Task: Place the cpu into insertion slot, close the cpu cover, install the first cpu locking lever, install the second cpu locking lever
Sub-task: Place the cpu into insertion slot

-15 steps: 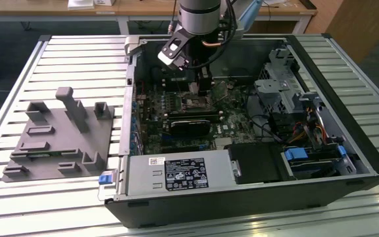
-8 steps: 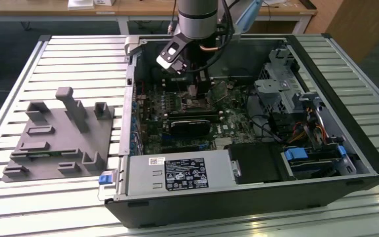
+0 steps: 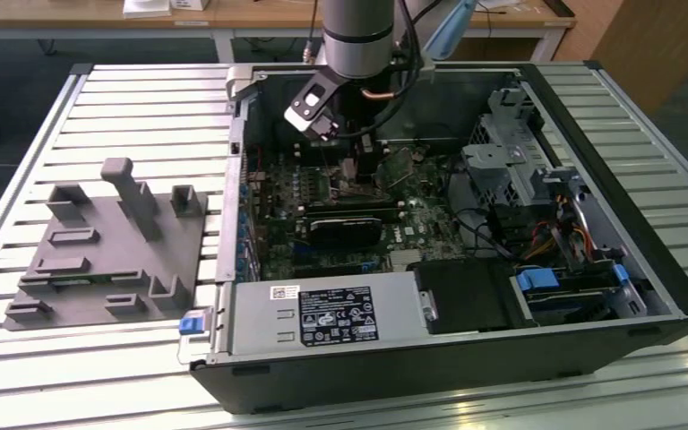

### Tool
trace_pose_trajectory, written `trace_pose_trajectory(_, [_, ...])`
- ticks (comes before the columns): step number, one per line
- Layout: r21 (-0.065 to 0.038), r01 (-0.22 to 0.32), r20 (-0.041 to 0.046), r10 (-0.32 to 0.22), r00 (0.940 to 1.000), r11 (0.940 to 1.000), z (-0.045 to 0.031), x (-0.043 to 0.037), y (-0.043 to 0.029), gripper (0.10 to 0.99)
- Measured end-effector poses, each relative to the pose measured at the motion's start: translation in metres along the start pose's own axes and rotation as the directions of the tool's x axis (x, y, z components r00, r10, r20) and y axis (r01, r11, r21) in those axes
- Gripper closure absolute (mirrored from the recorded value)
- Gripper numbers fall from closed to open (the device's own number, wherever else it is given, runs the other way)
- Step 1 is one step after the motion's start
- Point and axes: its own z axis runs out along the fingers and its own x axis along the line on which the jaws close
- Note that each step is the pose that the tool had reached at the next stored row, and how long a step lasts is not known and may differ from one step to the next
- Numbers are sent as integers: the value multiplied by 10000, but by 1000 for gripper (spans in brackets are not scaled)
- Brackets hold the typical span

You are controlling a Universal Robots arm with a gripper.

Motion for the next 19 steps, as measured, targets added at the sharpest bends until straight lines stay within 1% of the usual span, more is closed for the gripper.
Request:
trace_pose_trajectory(9, [0, -63, 17, 63, 10000, 10000, 94, 11, -19, 549])
trace_pose_trajectory(19, [-1, -199, 31, 199, 9998, 9998, 170, 11, -31, 549])
